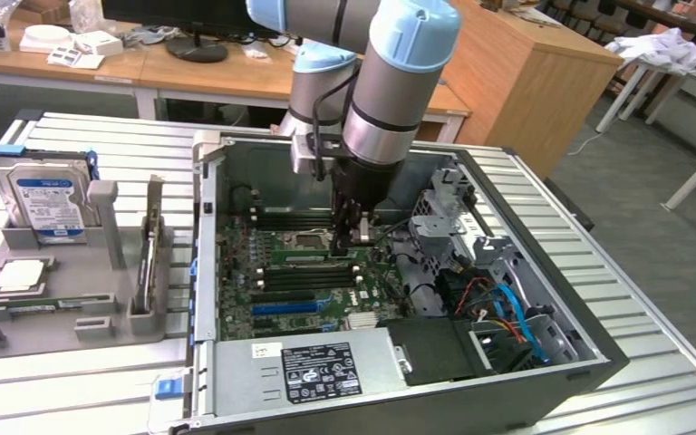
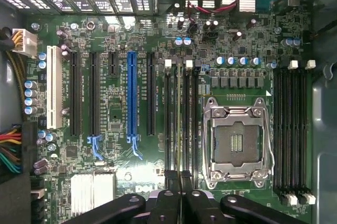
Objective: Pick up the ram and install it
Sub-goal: 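Insert the ram into the slot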
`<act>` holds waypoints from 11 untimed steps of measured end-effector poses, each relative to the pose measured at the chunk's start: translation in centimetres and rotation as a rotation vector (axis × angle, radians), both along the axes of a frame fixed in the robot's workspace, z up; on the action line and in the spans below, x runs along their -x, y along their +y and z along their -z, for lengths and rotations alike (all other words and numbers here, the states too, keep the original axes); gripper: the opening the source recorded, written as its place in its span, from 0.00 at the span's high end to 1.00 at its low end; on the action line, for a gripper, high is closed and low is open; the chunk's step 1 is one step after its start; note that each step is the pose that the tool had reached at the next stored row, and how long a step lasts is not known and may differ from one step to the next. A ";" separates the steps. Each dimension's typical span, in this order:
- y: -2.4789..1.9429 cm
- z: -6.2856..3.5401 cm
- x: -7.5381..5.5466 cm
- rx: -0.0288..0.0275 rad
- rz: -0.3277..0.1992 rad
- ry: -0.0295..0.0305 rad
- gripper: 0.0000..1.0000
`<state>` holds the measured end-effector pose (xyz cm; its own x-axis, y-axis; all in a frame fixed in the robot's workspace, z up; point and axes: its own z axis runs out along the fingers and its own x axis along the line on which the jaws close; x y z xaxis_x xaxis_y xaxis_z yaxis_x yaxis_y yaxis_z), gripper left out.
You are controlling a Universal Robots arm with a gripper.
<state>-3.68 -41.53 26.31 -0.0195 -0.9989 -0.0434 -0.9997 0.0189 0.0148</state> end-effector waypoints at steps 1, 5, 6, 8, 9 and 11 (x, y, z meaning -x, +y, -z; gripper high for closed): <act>0.00 0.09 0.0 0.0000 0.000 0.0000 0.88; 0.00 0.35 0.0 0.0000 0.000 0.0000 0.88; -0.01 0.36 0.0 0.0004 0.000 0.0002 0.88; 0.00 0.41 0.0 0.0001 0.000 0.0001 0.88; 0.00 0.44 0.0 0.0000 0.000 0.0000 0.88; 0.00 0.54 0.0 -0.0001 0.000 0.0000 0.88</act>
<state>-3.68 -41.53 25.76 -0.0196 -0.9989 -0.0435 -0.9997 0.0189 0.0148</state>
